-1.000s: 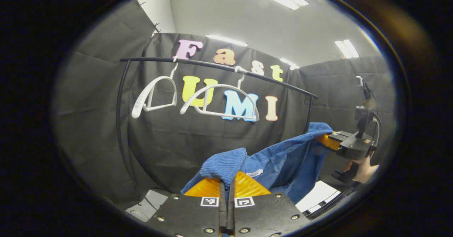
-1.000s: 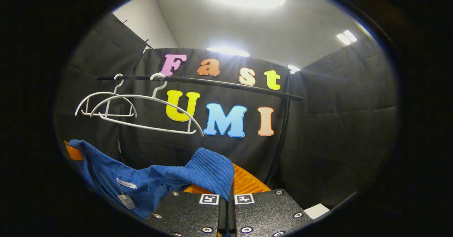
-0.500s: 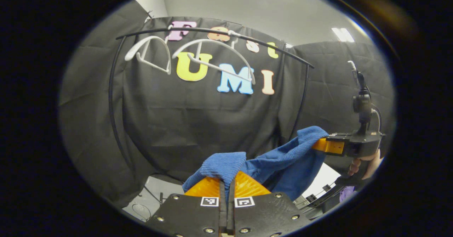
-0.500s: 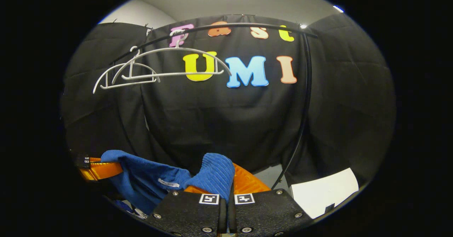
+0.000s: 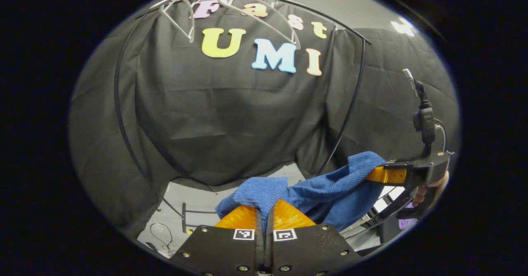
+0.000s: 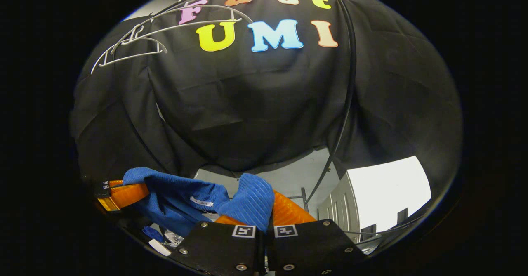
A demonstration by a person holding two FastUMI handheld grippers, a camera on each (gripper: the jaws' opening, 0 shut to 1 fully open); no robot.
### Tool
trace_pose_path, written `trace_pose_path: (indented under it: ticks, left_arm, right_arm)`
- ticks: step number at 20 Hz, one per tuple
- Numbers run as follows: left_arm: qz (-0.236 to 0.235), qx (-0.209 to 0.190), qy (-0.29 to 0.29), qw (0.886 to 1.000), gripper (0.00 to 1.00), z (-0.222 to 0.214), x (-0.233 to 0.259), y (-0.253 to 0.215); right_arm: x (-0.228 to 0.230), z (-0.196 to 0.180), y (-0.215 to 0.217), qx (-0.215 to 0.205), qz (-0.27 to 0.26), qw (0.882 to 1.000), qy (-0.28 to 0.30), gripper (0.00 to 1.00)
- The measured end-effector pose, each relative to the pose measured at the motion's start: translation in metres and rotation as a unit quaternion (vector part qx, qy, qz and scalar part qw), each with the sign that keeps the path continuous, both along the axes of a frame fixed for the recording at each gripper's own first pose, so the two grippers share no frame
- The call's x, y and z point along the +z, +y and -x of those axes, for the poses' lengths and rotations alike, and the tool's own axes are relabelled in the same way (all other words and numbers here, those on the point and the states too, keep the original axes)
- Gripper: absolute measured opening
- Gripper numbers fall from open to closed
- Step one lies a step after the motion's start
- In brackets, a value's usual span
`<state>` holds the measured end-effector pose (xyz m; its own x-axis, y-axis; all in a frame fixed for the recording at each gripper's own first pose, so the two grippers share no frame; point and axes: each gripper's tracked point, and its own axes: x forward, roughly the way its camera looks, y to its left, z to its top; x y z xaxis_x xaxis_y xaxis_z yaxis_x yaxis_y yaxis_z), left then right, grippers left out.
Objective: Grasp the clothes on the hanger with both hands and then place them into the laundry hamper below.
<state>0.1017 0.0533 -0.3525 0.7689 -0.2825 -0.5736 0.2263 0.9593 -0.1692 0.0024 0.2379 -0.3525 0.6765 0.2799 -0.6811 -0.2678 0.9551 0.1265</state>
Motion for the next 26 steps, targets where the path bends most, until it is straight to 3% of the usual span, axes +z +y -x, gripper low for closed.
trace_pose_path:
  ticks: [7, 11, 17, 18, 19, 20, 22, 23, 24, 26]
  left_arm:
    - [-0.005, 0.029, 0.061, 0.998, 0.02, -0.010, -0.067, 0.011]
    - [-0.002, 0.045, 0.087, 0.995, 0.02, -0.003, -0.098, 0.026]
    - [-0.001, 0.050, 0.102, 0.994, 0.05, 0.009, -0.110, 0.025]
    - [-0.001, 0.049, 0.106, 0.993, 0.01, 0.011, -0.112, 0.025]
    - [-0.002, 0.051, 0.109, 0.993, 0.08, 0.015, -0.114, 0.025]
    - [-0.007, 0.053, 0.113, 0.992, 0.01, 0.019, -0.114, 0.028]
    - [-0.019, 0.055, 0.114, 0.992, 0.08, 0.023, -0.110, 0.033]
    - [-0.029, 0.062, 0.113, 0.991, 0.22, 0.027, -0.107, 0.037]
    - [-0.026, 0.060, 0.107, 0.992, 0.22, 0.027, -0.100, 0.036]
    - [-0.026, 0.050, 0.093, 0.994, 0.51, 0.027, -0.078, 0.026]
  right_arm:
    - [-0.047, 0.015, 0.020, 0.027, 0.013, 0.999, 0.037, 0.02]
    - [-0.073, 0.032, 0.025, 0.015, 0.013, 0.997, 0.076, 0.04]
    - [-0.080, 0.052, 0.030, 0.013, 0.029, 0.993, 0.116, 0.07]
    - [-0.078, 0.055, 0.030, 0.014, 0.027, 0.992, 0.125, 0.08]
    - [-0.078, 0.061, 0.028, 0.014, 0.025, 0.990, 0.135, 0.07]
    - [-0.076, 0.065, 0.025, 0.014, 0.023, 0.989, 0.142, 0.11]
    - [-0.071, 0.067, 0.019, 0.017, 0.020, 0.989, 0.145, 0.14]
    - [-0.067, 0.068, 0.018, 0.020, 0.017, 0.989, 0.146, 0.14]
    - [-0.064, 0.069, 0.019, 0.026, 0.006, 0.989, 0.147, 0.25]
    - [-0.055, 0.066, 0.025, 0.041, -0.019, 0.989, 0.144, 0.40]
